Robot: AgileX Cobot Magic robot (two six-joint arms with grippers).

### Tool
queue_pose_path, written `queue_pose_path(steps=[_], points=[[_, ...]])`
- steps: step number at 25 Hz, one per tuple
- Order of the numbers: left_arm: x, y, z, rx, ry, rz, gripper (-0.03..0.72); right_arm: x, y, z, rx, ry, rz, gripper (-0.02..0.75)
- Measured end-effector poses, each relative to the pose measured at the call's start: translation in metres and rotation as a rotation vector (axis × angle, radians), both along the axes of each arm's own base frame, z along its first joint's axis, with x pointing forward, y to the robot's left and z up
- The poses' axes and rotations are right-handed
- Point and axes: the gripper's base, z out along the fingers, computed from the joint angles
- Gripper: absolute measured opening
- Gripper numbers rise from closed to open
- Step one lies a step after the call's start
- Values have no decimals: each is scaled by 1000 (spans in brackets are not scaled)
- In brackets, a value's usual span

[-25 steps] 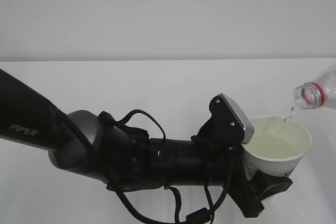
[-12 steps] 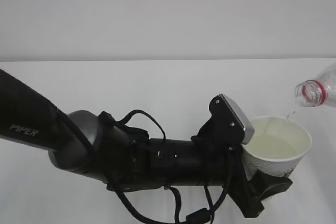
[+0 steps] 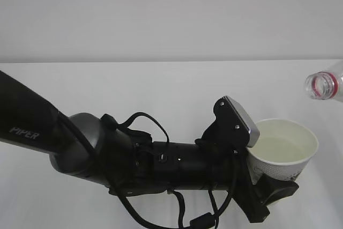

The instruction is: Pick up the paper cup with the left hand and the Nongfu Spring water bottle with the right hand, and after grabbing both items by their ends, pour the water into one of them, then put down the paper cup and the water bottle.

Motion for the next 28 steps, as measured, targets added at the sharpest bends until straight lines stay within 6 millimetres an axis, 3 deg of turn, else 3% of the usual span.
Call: queue_pose_path(steps=[15,28], points=[[0,0,1,-12,-1,-4,546,0,-1,0,320,-9,-28,413],[0,0,1,-11,-1,-4,546,0,-1,0,986,-27,-73,413]])
